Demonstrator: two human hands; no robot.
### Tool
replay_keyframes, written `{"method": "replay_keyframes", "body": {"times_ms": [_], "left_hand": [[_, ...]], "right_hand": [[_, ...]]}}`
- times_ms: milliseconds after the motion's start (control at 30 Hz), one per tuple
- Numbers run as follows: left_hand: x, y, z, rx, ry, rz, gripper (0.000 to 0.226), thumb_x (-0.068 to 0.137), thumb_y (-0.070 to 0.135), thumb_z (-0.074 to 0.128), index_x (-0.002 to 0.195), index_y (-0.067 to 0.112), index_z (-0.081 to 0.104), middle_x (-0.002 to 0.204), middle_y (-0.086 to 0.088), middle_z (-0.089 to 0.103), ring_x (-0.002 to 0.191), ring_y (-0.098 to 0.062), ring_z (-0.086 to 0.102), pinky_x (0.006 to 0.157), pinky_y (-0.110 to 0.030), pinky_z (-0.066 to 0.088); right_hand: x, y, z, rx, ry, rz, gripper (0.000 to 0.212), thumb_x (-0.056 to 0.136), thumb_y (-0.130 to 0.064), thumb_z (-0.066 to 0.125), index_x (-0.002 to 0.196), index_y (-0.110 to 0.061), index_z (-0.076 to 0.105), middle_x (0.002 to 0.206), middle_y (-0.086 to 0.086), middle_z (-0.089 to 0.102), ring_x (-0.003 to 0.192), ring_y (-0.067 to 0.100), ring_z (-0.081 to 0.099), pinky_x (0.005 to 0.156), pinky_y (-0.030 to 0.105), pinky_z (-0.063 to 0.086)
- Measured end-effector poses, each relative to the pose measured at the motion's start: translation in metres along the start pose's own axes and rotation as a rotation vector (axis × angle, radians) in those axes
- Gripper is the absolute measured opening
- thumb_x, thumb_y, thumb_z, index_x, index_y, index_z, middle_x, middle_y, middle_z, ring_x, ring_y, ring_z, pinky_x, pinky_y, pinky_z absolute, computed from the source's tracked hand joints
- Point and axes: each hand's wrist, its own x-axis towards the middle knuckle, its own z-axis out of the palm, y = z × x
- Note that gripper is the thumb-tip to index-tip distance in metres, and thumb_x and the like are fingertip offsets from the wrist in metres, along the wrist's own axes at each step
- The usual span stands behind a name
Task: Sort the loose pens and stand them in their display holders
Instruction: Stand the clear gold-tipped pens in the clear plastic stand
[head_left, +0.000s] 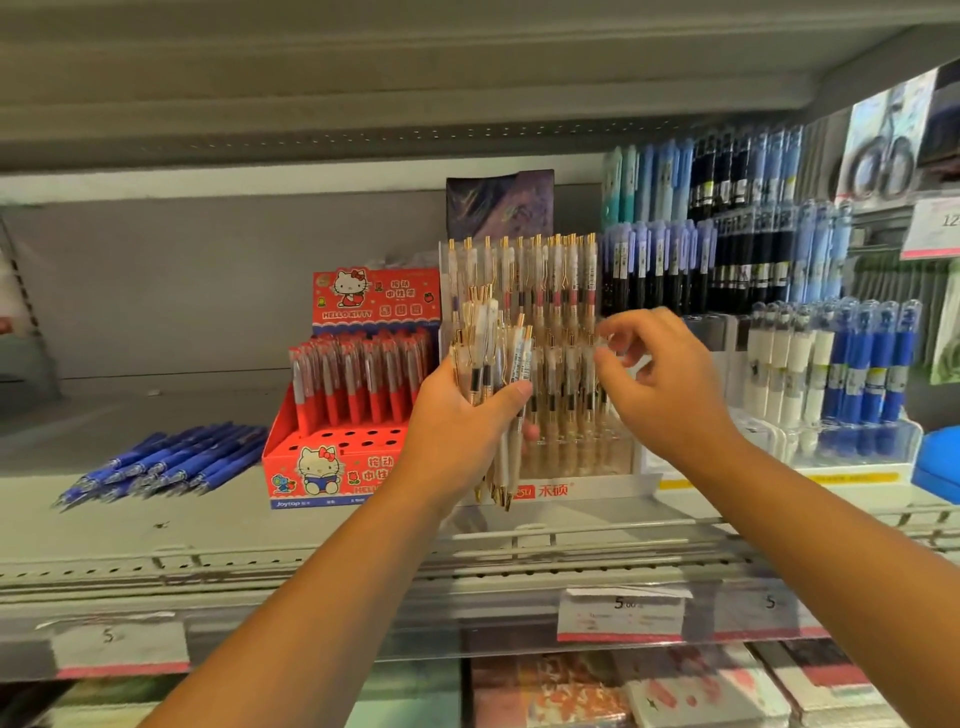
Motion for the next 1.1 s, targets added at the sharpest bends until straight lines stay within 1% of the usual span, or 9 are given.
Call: {"method": "replay_keyframes", "body": {"times_ms": [100,233,367,500,633,767,900,1000,1100], "left_hand": [[0.001,0.000,0.000,0.005,-0.021,0.023,0.025,0.092,0.014,0.069,0.107,0.032,0.062,0.094,0.010,0.075,0.071,-0.022,0.074,0.062,-0.027,0.059],[0.003,-0.001,0.001,0.017,-0.034,0.086,0.027,0.091,0.013,0.070,0.112,0.029,0.066,0.101,0.008,0.076,0.091,-0.011,0.073,0.073,-0.027,0.059],[0.002,-0.002,0.000,-0.062,-0.039,0.083,0.024,0.091,0.011,0.068,0.114,0.021,0.066,0.096,-0.003,0.076,0.080,-0.017,0.073,0.065,-0.028,0.058],[0.003,-0.004,0.001,0.023,-0.049,0.105,0.026,0.091,0.016,0.070,0.111,0.030,0.066,0.103,0.011,0.075,0.097,-0.006,0.070,0.079,-0.023,0.057],[0.004,-0.005,0.000,0.033,0.006,0.098,0.022,0.090,0.016,0.070,0.105,0.031,0.065,0.095,0.016,0.075,0.086,-0.002,0.071,0.069,-0.013,0.054],[0.004,-0.007,-0.003,-0.009,0.066,0.039,0.018,0.092,0.014,0.067,0.106,0.024,0.063,0.087,0.001,0.074,0.063,-0.023,0.071,0.056,-0.035,0.058],[0.004,-0.009,-0.004,0.010,0.084,0.017,0.016,0.091,0.019,0.068,0.101,0.030,0.062,0.084,0.004,0.073,0.063,-0.024,0.070,0.057,-0.045,0.060],[0.004,-0.010,-0.005,0.026,0.070,0.005,0.017,0.090,0.022,0.068,0.100,0.035,0.062,0.080,0.008,0.072,0.062,-0.024,0.070,0.059,-0.046,0.061],[0.004,-0.010,-0.004,0.037,0.065,-0.002,0.019,0.088,0.023,0.069,0.099,0.037,0.062,0.082,0.007,0.073,0.063,-0.022,0.071,0.057,-0.044,0.060]], "right_hand": [[0.000,-0.021,0.003,0.209,-0.017,-0.079,0.017,0.089,-0.015,0.068,0.106,-0.016,0.065,0.092,-0.003,0.062,0.082,0.008,0.059,0.069,0.018,0.048],[0.000,-0.041,0.015,0.668,-0.265,0.250,0.034,0.087,-0.010,0.071,0.120,-0.016,0.065,0.099,-0.001,0.070,0.086,0.006,0.068,0.070,0.020,0.055],[-0.002,-0.039,0.022,0.839,-0.245,0.401,0.032,0.086,-0.001,0.070,0.116,-0.011,0.067,0.100,0.006,0.075,0.092,0.017,0.072,0.071,0.023,0.055],[-0.006,-0.035,0.022,0.849,-0.213,0.426,0.026,0.083,-0.002,0.072,0.106,-0.014,0.069,0.091,0.004,0.075,0.087,0.018,0.073,0.071,0.025,0.057],[-0.008,-0.037,0.020,0.917,-0.142,0.447,0.024,0.082,0.002,0.073,0.098,-0.015,0.069,0.085,0.006,0.071,0.080,0.020,0.072,0.065,0.029,0.058],[-0.009,-0.030,0.014,0.964,-0.081,0.483,0.022,0.081,0.001,0.073,0.097,-0.014,0.068,0.098,0.019,0.064,0.089,0.036,0.072,0.065,0.041,0.059],[-0.005,-0.022,0.003,0.897,0.009,0.481,0.022,0.083,0.003,0.071,0.101,-0.010,0.067,0.098,0.018,0.064,0.084,0.031,0.074,0.062,0.037,0.060],[0.001,-0.012,-0.008,0.834,0.137,0.505,0.022,0.085,0.004,0.069,0.101,-0.011,0.066,0.099,0.017,0.065,0.084,0.030,0.074,0.066,0.039,0.062],[0.006,-0.001,-0.016,0.725,0.265,0.515,0.022,0.086,0.001,0.069,0.102,-0.014,0.066,0.101,0.015,0.066,0.091,0.026,0.071,0.065,0.033,0.061]]}}
